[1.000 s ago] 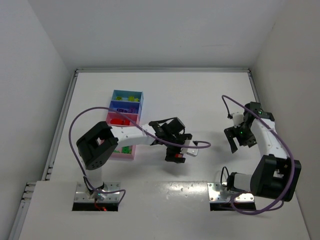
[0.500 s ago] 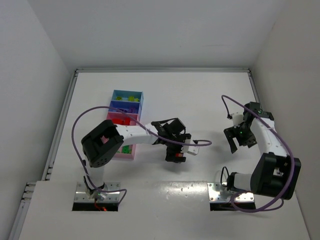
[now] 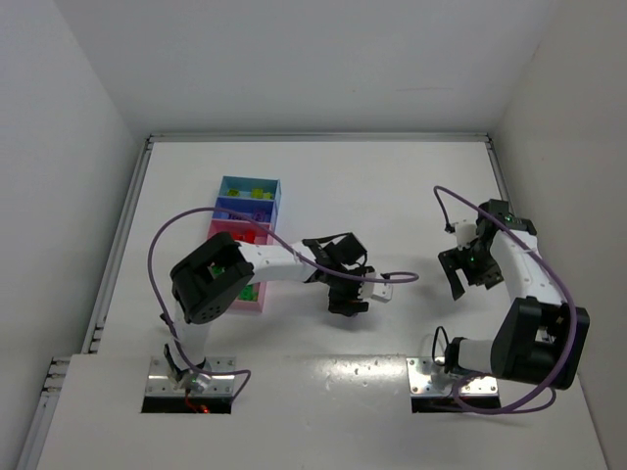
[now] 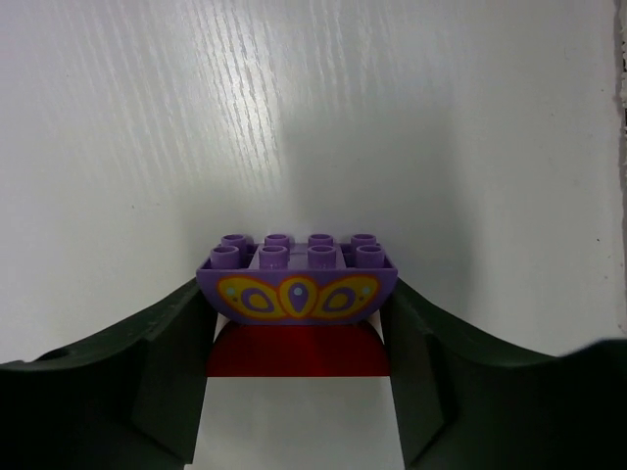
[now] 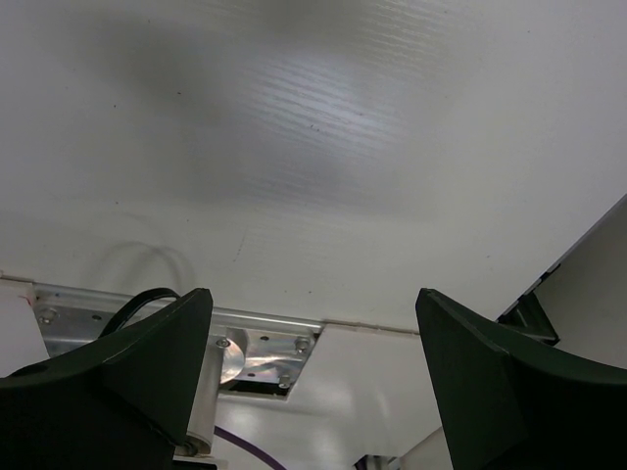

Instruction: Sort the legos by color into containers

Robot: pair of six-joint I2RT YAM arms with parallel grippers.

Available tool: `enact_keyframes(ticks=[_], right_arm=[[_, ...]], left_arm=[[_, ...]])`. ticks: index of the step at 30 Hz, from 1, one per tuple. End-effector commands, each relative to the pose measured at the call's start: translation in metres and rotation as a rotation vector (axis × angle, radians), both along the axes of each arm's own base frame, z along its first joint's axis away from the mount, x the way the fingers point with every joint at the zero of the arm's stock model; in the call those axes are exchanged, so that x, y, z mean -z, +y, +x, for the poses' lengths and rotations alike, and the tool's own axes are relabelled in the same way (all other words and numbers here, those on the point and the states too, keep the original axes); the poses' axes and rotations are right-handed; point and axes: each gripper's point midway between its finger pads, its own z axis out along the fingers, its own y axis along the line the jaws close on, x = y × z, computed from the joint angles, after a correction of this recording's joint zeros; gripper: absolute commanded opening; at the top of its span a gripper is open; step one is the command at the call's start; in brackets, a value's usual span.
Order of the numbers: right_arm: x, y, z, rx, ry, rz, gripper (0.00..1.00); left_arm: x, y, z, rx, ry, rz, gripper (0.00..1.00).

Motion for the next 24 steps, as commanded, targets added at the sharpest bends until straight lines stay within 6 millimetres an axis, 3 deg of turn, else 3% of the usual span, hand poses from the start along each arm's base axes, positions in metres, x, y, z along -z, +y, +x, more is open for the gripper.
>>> enact_keyframes(ticks=[1, 6, 7, 13, 16, 17, 18, 21, 24], right_arm=[[-0.002, -0.001, 0.008, 0.002, -0.031, 0.005, 0.85], [-0.002, -0.001, 0.008, 0.002, -0.031, 0.005, 0.85], [-0.002, -0.001, 0.008, 0.002, -0.031, 0.005, 0.85], [-0.003, 0.005, 0.007, -0.024, -0.026, 0.042, 0.85], [-0.017, 0.020, 0.019, -0.076, -0.065, 0.117, 0.85], [-0.022, 0.035, 0.017, -0.128, -0.062, 0.194, 0.85], [-0.029, 0.043, 0.017, -0.154, -0.068, 0.241, 0.85], [-0.065, 0.071, 0.035, -0.215, -0.110, 0.402, 0.85], [-0.079, 0.098, 0.035, -0.223, -0.002, 0.595, 0.85]], left_arm=[[-0.002, -0.007, 0.007, -0.028, 0.013, -0.019, 0.53], [-0.003, -0.008, 0.011, -0.046, -0.002, -0.018, 0.16], [0.001, -0.007, 0.010, -0.053, 0.009, -0.009, 0.13], [-0.004, -0.005, 0.011, -0.066, 0.000, -0.011, 0.11], [-0.022, -0.008, 0.012, -0.073, 0.050, -0.081, 0.11], [-0.026, -0.004, 0.017, -0.096, 0.069, -0.098, 0.11], [-0.046, -0.011, 0.021, -0.126, 0.077, -0.161, 0.11], [-0.070, -0.010, 0.029, -0.195, 0.094, -0.244, 0.12], [-0.104, -0.007, 0.034, -0.256, 0.104, -0.322, 0.12]])
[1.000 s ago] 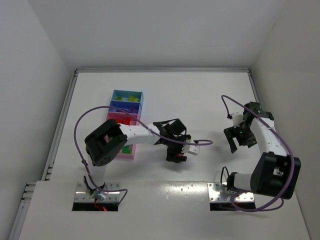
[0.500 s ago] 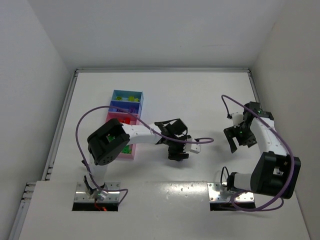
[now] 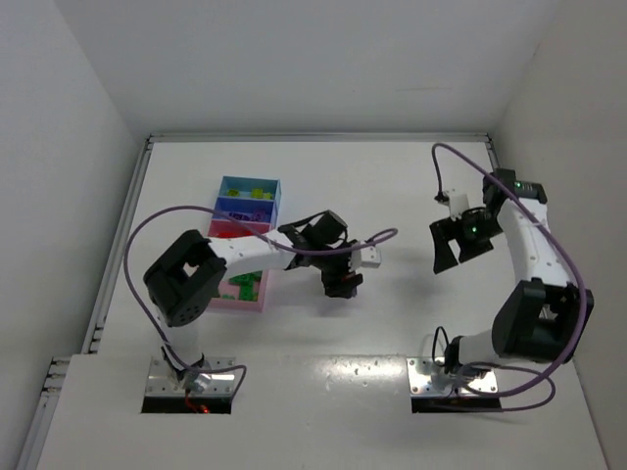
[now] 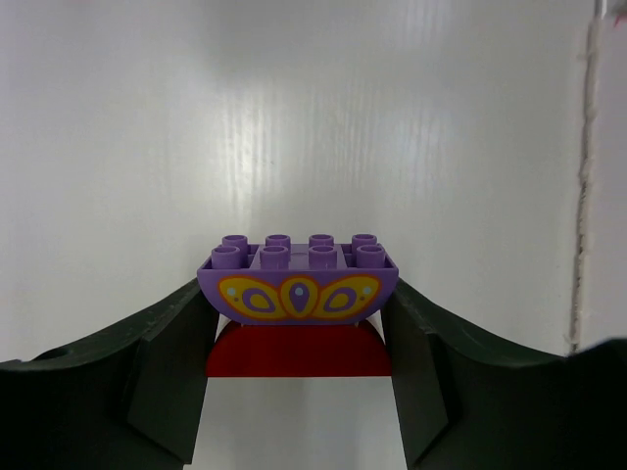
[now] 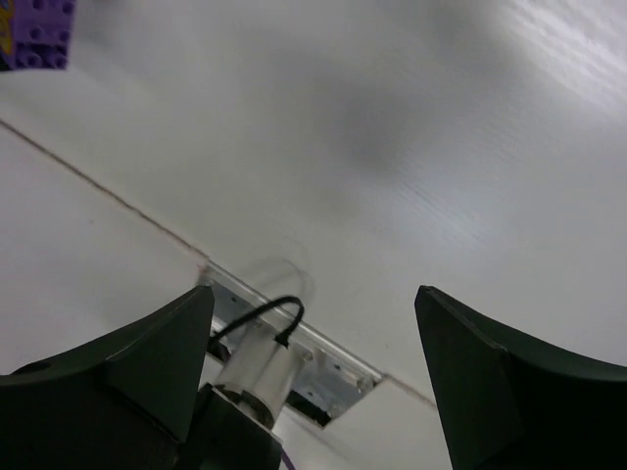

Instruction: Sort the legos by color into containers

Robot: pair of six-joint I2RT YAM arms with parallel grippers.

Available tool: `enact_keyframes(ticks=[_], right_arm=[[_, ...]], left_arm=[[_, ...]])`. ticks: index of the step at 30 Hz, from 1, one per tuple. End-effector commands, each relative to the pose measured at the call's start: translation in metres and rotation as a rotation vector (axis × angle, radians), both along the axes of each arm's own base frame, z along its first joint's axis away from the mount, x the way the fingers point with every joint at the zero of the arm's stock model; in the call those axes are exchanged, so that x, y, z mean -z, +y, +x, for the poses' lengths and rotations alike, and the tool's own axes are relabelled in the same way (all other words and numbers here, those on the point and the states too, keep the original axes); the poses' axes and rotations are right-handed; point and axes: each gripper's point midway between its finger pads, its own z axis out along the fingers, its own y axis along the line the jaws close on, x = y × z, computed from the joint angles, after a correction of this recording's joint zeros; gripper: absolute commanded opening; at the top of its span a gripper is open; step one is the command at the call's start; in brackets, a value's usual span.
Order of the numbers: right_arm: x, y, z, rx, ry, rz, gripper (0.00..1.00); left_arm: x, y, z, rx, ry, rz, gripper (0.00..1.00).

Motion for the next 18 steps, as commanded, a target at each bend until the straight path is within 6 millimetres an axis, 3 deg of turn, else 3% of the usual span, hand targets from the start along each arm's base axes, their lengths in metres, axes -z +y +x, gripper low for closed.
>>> enact_keyframes(ticks=[1, 2, 5, 13, 18], right_arm=[[-0.026, 0.049, -0.002, -0.085, 0.089, 0.308, 0.83], [-0.019, 0.055, -0.002, -0.110, 0.128, 0.315, 0.83], [-0.026, 0.069, 0.009, -0.154, 0.108, 0.346, 0.83], [-0.061, 0.122, 0.063, -0.004, 0.163, 0.771, 0.83], [-0.058, 0.137, 0.090, 0.059, 0.161, 0.850, 0.83]], left_arm=[[-0.078, -0.017, 0.008, -0.065, -0.018, -0.219, 0.12], [-0.082, -0.015, 0.012, -0.086, -0.011, -0.226, 0.12], [-0.104, -0.013, 0.021, -0.137, -0.009, -0.274, 0.13], [-0.157, -0.010, 0.060, -0.304, -0.008, -0.417, 0.13], [-0.160, -0.002, 0.072, -0.359, -0.034, -0.424, 0.13]])
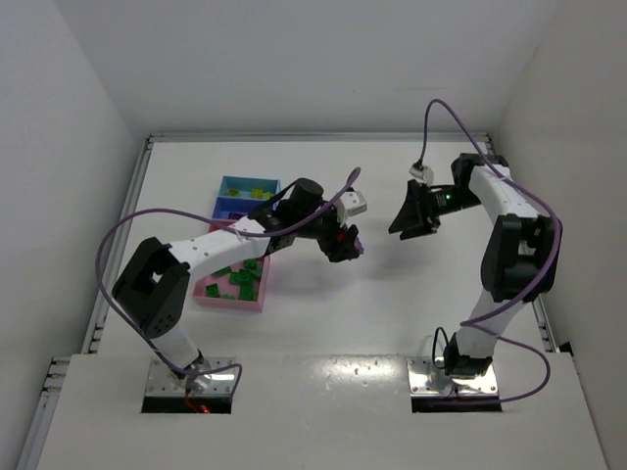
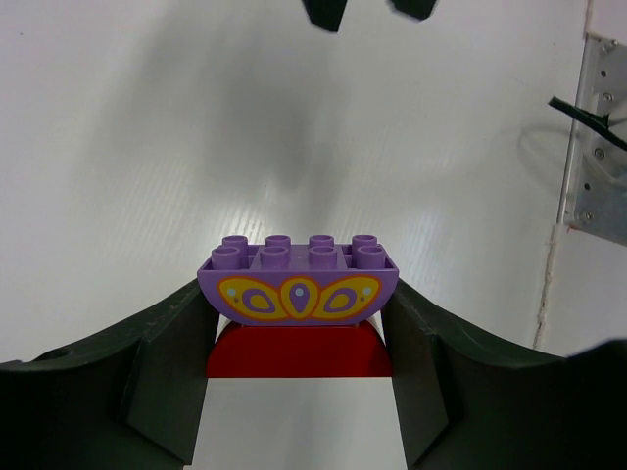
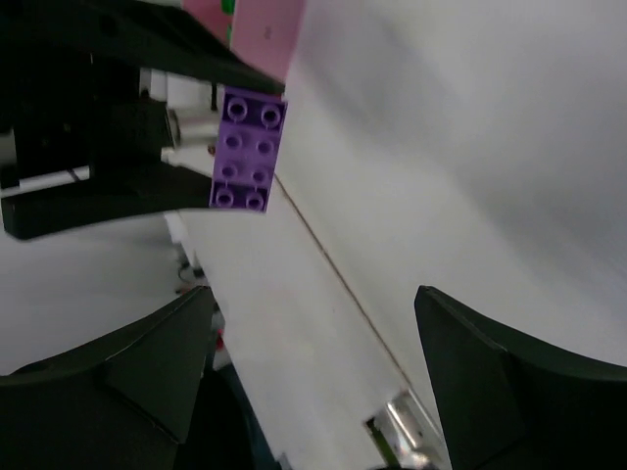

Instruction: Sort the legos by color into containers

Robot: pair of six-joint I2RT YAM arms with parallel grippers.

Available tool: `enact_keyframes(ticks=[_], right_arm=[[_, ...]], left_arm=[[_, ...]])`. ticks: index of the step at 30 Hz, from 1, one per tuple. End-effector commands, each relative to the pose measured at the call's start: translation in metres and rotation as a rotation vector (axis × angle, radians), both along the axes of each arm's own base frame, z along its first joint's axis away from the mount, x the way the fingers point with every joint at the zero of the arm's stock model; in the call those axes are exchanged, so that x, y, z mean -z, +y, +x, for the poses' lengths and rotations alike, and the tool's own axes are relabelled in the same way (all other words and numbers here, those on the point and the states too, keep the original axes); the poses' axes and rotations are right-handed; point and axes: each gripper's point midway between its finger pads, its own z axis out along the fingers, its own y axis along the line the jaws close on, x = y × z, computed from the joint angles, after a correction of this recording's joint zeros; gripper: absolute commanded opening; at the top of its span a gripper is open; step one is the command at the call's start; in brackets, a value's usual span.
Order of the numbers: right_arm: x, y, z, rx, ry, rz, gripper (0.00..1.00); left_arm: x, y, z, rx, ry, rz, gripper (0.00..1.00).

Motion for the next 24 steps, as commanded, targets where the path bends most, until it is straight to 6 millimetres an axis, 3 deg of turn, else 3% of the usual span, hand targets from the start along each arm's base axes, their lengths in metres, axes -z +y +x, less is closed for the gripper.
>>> enact_keyframes(ticks=[1, 9, 24], right_arm=[[-0.026, 0.024, 0.024, 0.083, -0.014, 0.152, 0.83], [-0.006, 0.059, 0.033, 0.112, -0.019, 0.080, 0.81], [-0.009, 0.088, 0.029, 0.041, -0.042, 0.069, 0.74]], left_arm=[[-0.048, -0.003, 0.013, -0.044, -0.070, -0.108, 0.13], [-0.055, -0.002, 0.021, -0.057, -0.062, -0.130, 0.13], [-0.045, -0.014, 0.018, -0.030, -0.066, -0.110, 0.13]])
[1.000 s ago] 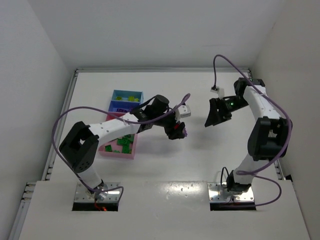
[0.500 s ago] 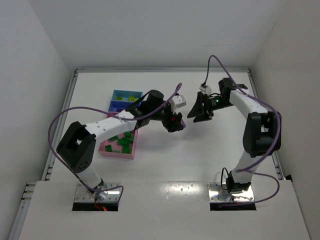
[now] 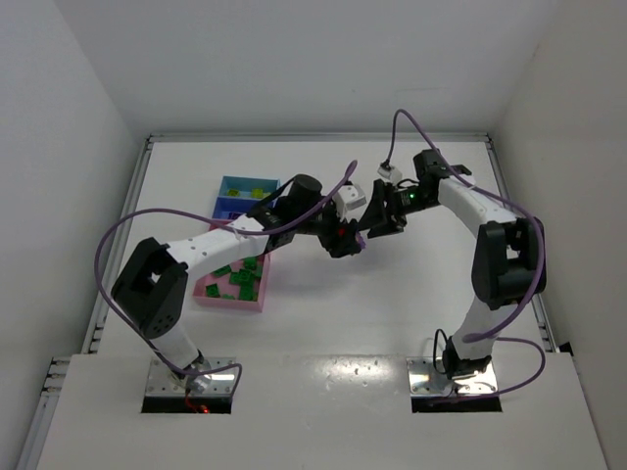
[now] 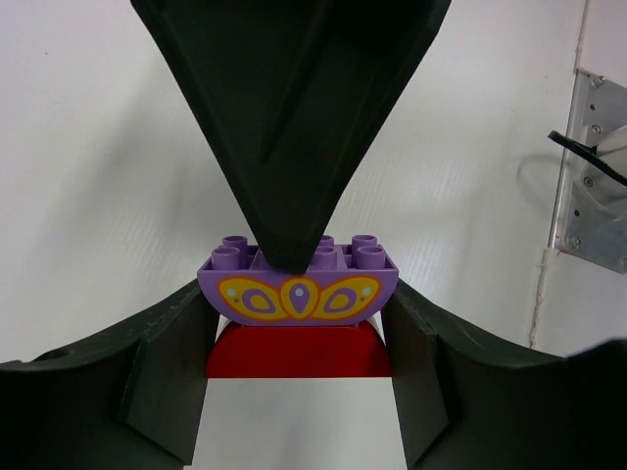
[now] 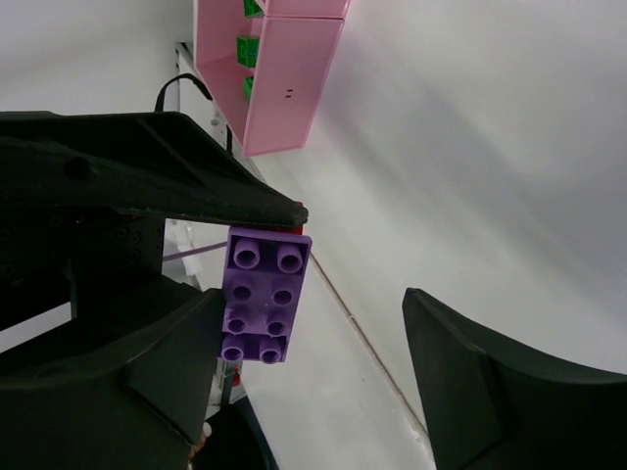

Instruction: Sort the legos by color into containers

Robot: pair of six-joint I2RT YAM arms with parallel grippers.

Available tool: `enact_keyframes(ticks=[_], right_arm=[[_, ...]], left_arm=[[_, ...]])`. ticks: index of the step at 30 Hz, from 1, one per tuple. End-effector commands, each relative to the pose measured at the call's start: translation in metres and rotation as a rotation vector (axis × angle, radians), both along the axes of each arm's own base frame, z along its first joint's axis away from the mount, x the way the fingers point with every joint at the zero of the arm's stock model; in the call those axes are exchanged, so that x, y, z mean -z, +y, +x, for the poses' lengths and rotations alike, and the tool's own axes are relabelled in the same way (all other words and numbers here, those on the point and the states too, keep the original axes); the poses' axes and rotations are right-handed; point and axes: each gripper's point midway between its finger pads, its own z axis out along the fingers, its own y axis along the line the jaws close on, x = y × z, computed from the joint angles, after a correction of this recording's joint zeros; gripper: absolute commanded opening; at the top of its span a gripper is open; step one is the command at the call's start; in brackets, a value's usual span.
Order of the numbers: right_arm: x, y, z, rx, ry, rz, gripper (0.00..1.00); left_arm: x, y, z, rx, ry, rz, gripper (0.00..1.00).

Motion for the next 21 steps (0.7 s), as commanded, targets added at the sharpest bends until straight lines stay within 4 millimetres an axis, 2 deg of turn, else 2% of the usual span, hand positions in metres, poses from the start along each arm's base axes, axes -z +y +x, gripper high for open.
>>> enact_keyframes(ticks=[1, 3, 8, 12, 16, 18, 21], right_arm=[[-0.020, 0.011, 0.005, -0.024, -0.077, 0.031, 0.72], [-0.017, 0.014, 0.003, -0.033, -0.068, 0.030, 0.68], [-0.020, 0.022, -0.003, -0.058, -0.056, 0.061, 0.48], [-0.023, 0.028, -0.008, -0.081, -0.038, 0.100, 0.48], [-0.021, 0.032, -0.013, -0.098, -0.014, 0.121, 0.42], [-0.022, 0.032, -0.015, -0.100, -0.002, 0.128, 0.38], [-0.020, 0.032, -0.016, -0.100, -0.002, 0.128, 0.27]], left_arm=[[-0.028, -0.015, 0.005, 0.025, -0.079, -0.060, 0.13], [-0.028, -0.016, 0.008, 0.016, -0.082, -0.057, 0.15], [-0.022, -0.018, 0.013, 0.012, -0.085, -0.044, 0.15], [-0.022, -0.018, 0.013, 0.012, -0.085, -0.044, 0.15], [-0.022, -0.017, 0.014, 0.007, -0.096, -0.039, 0.15], [-0.022, -0.017, 0.014, 0.007, -0.096, -0.039, 0.15], [-0.022, -0.016, 0.016, -0.001, -0.098, -0.035, 0.15]])
